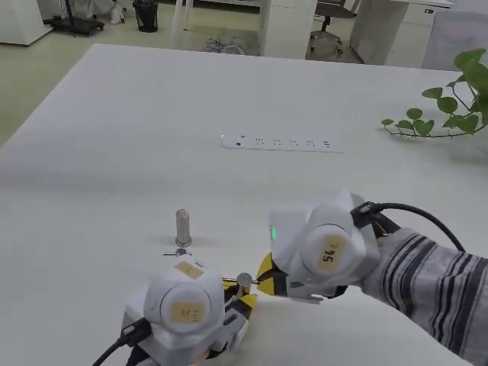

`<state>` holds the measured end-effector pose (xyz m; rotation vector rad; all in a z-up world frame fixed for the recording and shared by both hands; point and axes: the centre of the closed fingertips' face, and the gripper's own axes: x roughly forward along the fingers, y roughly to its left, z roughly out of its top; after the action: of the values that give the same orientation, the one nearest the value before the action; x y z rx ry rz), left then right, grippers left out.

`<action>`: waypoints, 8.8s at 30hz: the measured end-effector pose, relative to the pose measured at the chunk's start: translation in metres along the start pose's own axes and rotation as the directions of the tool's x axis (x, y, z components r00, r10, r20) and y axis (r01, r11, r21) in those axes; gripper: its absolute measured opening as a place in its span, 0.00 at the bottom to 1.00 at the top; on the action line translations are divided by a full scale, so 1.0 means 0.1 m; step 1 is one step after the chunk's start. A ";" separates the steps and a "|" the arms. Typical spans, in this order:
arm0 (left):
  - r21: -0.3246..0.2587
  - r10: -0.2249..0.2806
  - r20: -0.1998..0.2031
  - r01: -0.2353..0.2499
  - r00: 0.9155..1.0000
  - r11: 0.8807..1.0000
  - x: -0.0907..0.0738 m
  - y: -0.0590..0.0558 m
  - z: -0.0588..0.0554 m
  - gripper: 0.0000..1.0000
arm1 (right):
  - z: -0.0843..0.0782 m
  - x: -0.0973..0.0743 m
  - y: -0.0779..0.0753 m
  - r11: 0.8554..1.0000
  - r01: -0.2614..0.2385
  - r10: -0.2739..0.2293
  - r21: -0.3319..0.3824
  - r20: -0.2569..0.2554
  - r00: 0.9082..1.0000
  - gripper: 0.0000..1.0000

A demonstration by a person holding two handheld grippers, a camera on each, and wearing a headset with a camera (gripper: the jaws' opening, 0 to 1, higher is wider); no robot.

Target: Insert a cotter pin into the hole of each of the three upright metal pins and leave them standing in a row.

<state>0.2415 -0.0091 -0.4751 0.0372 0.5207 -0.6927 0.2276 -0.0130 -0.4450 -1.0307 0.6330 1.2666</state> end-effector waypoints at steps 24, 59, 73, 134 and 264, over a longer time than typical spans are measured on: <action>-0.035 0.019 -0.016 -0.019 1.000 0.999 0.00 0.01 -0.03 0.12 | 0.05 0.03 0.00 1.000 0.013 -0.014 0.020 0.049 0.999 0.01; -0.018 -0.076 0.010 0.076 0.997 0.997 -0.56 -0.02 0.07 0.55 | 0.14 0.25 0.01 0.920 -0.115 0.045 0.374 0.192 0.980 0.09; -0.003 -0.049 0.040 0.049 0.998 0.999 -0.77 0.06 0.11 0.64 | 0.17 0.25 -0.06 0.934 -0.100 0.042 0.343 0.175 0.984 0.08; -0.024 0.028 0.057 -0.026 0.998 0.999 -0.85 0.35 0.08 0.87 | 0.08 0.35 -0.41 0.932 -0.099 0.048 0.350 0.149 0.988 0.09; 0.039 0.024 0.048 -0.026 0.999 0.999 -0.86 0.22 0.14 0.99 | -0.50 0.06 -0.58 0.663 0.108 -0.250 0.740 0.083 0.965 0.09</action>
<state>0.2055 0.0565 -0.4259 0.0643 0.4605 -0.6783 0.2919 -0.0532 -0.4569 -0.2813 0.7853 0.7832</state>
